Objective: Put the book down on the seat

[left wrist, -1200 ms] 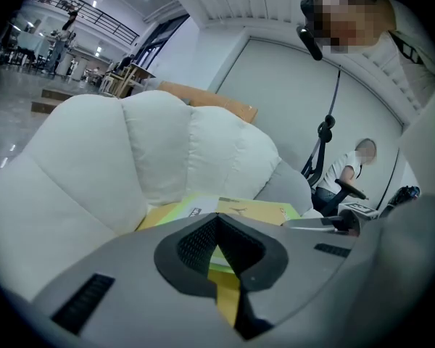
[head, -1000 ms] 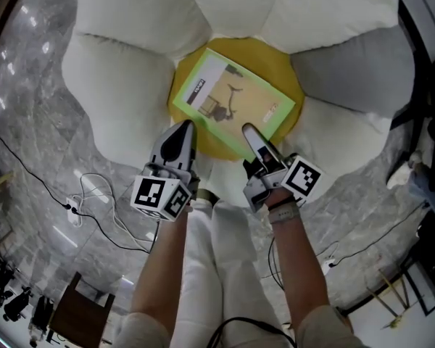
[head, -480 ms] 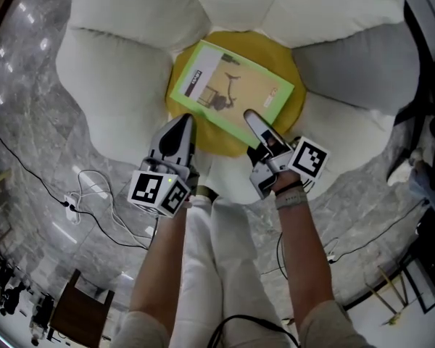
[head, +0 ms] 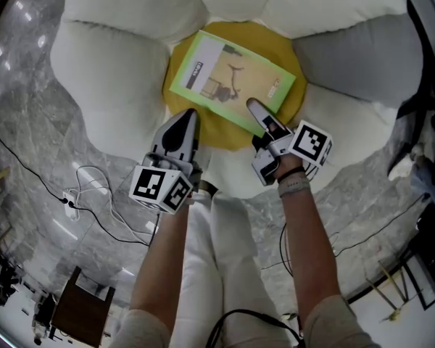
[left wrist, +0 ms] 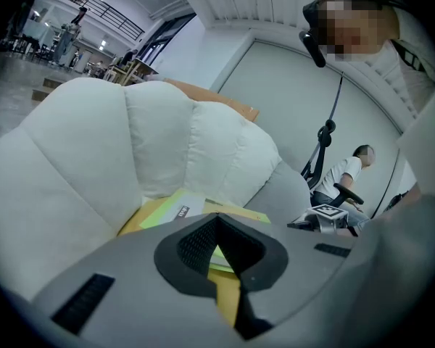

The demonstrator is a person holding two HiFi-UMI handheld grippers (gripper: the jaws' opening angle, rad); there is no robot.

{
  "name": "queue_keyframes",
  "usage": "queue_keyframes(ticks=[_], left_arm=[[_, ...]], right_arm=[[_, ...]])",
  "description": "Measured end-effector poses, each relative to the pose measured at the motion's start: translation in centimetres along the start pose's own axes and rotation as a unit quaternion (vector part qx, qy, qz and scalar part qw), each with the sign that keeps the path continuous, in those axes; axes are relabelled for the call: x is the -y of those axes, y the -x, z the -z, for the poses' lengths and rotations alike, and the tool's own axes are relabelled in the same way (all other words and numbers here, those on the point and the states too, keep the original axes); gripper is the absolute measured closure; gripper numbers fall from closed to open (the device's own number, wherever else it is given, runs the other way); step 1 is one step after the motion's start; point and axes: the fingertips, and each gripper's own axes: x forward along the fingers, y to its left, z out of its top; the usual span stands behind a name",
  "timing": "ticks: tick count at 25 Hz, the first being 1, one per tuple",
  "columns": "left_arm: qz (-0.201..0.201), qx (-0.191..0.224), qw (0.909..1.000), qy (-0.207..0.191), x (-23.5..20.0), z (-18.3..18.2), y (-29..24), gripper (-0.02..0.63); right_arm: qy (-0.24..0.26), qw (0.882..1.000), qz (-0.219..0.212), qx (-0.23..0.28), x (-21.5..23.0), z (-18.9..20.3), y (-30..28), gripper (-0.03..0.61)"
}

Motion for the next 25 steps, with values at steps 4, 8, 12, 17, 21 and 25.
queue_keyframes(ticks=[4,8,12,17,21,25], left_arm=[[0.004,-0.001,1.0,0.001,0.1,0.0,0.0,0.591],[0.008,0.006,0.9999,0.006,0.0,-0.4,0.0,0.591],[0.006,0.006,0.9999,0.009,0.0,-0.7,0.1,0.591],[0.005,0.005,0.9999,0.013,-0.2,-0.4,0.3,0.591],[0.004,0.004,0.9998,0.017,-0.5,-0.4,0.3,0.591],[0.004,0.0,0.9998,0.019,-0.3,-0.3,0.2,0.591]], right_arm=[[-0.016,0.999,0.028,0.004,0.5,-0.1,-0.5,0.367],[-0.02,0.999,0.029,0.003,0.4,-0.2,-0.8,0.347],[-0.014,1.0,0.024,0.006,0.2,-0.4,-1.0,0.338],[-0.012,0.999,0.031,0.011,0.4,-0.4,-0.7,0.328],[-0.014,0.999,0.044,0.011,1.1,-0.3,0.1,0.325],[-0.01,0.999,0.045,0.012,1.8,-0.3,0.7,0.319]])
